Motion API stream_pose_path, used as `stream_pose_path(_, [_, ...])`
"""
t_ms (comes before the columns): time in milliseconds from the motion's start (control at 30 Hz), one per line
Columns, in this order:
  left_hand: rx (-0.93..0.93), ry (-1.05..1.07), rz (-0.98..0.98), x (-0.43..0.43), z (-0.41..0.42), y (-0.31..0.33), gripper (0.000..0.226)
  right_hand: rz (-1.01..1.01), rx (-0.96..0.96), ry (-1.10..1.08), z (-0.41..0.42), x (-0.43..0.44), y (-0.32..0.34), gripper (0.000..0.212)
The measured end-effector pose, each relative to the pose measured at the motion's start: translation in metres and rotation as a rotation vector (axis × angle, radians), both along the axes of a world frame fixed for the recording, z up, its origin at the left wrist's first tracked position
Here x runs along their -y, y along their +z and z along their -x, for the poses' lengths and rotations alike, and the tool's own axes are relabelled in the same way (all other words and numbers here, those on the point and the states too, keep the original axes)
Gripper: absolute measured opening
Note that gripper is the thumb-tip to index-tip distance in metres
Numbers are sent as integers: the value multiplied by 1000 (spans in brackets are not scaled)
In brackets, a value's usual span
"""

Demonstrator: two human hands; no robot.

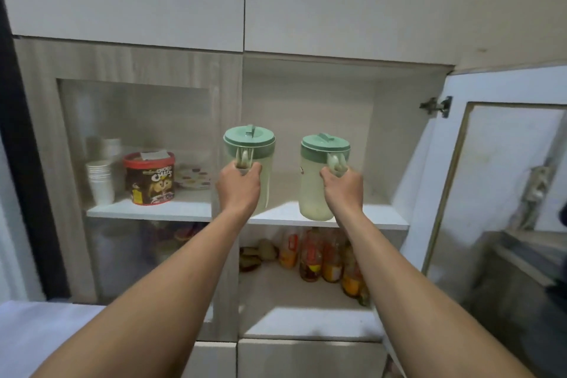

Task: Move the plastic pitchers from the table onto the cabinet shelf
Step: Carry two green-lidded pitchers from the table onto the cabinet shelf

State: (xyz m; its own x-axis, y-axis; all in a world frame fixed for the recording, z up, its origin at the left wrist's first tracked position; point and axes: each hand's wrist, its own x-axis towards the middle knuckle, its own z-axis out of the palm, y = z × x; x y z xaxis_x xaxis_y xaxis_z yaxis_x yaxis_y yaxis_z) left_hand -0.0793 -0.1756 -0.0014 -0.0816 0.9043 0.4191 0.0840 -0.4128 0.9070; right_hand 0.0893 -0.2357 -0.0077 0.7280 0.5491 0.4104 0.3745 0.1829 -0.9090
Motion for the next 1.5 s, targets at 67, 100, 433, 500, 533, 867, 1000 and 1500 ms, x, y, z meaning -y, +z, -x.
stream_pose_path(67, [2, -33, 4, -6, -21, 0, 19, -5, -13, -45, -18, -2, -2, 10])
stream_pose_path(100, [5, -53, 9, -10, -32, 0, 18, -7, -17, -64, -28, -4, -3, 11])
stream_pose_path(433, [-24, -186, -40, -75, -124, 5, 17, -48, -52, -223, -102, -42, 1, 14])
stream_pose_path(500, [-26, -218, -37, -87, -140, 1, 16, -53, -66, -243, -113, -51, -2, 14])
stream_pose_path(533, [-30, -225, -33, -93, -147, -1, 16, -53, -69, -245, -119, -56, -4, 14])
stream_pose_path(867, [-13, -244, 26, -175, -246, -30, 21, -32, -88, -268, -210, -137, -33, 6])
stream_pose_path(1000, [-6, -237, 44, -214, -297, -44, 22, -37, -112, -253, -260, -180, -52, 4])
stream_pose_path(1500, [-62, -198, 77, -361, -476, -103, 20, 11, -63, -212, -435, -337, -105, 37])
